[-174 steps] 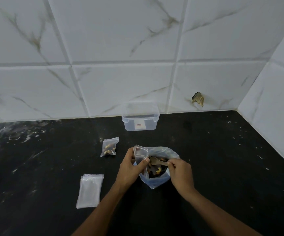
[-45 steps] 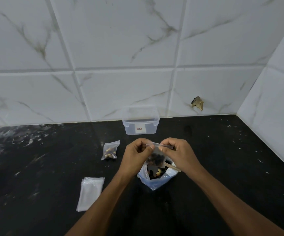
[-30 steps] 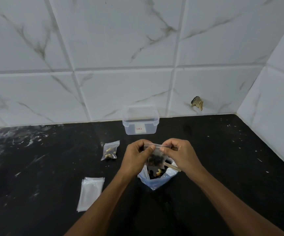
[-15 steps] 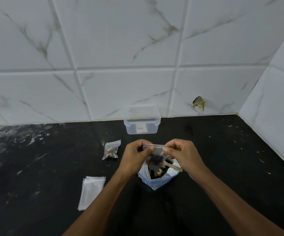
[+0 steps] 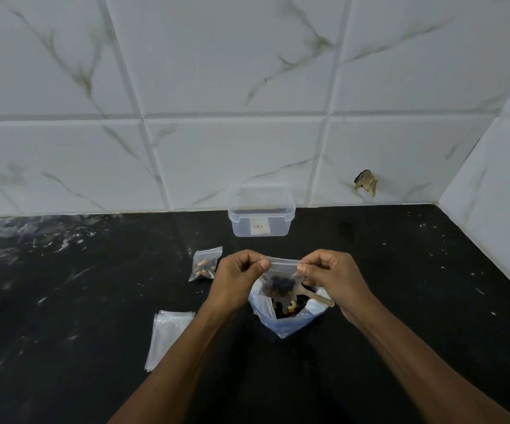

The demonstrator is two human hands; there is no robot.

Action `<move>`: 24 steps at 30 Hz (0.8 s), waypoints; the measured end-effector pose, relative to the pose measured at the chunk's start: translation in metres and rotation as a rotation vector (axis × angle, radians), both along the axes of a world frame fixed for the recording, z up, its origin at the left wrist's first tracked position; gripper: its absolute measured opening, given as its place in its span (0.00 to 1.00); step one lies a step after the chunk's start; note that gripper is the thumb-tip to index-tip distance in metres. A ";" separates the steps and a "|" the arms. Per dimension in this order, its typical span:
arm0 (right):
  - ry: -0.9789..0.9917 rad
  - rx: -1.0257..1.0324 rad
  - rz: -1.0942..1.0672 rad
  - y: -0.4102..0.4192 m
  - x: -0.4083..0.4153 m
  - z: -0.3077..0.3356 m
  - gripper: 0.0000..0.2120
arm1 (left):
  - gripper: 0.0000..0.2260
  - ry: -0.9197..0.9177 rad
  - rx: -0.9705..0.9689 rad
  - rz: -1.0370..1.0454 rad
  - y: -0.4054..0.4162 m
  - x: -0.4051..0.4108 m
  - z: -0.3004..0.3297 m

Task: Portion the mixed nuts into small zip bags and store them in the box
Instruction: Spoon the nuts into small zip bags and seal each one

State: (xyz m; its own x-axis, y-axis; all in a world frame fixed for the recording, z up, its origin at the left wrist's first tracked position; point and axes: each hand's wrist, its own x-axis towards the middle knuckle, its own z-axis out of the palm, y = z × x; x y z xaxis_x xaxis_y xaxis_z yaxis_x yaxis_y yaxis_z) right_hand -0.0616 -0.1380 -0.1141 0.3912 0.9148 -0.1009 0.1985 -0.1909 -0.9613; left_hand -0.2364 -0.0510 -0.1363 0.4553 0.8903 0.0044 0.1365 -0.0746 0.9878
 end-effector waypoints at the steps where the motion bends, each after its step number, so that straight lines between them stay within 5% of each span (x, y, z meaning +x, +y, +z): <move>1: 0.009 -0.004 -0.002 0.001 -0.002 -0.001 0.05 | 0.07 -0.001 -0.001 0.007 0.001 -0.001 -0.001; 6: 0.220 -0.071 0.042 0.008 -0.011 -0.007 0.08 | 0.07 -0.031 -0.047 0.011 0.004 -0.008 -0.005; 13: 0.066 -0.284 0.152 0.032 -0.043 -0.026 0.11 | 0.07 -0.134 -0.157 0.074 0.011 -0.037 -0.015; 24: 0.112 -0.297 0.106 0.104 -0.104 -0.051 0.06 | 0.13 0.023 -0.102 0.257 0.034 -0.089 -0.041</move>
State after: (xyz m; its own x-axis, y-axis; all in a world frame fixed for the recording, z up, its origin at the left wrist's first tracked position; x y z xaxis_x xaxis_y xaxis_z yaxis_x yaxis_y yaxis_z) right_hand -0.1657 -0.0345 -0.1654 0.2673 0.8740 -0.4059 0.1285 -0.4498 -0.8838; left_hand -0.3253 -0.0166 -0.1777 0.2131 0.9720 -0.0993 0.1606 0.0654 0.9848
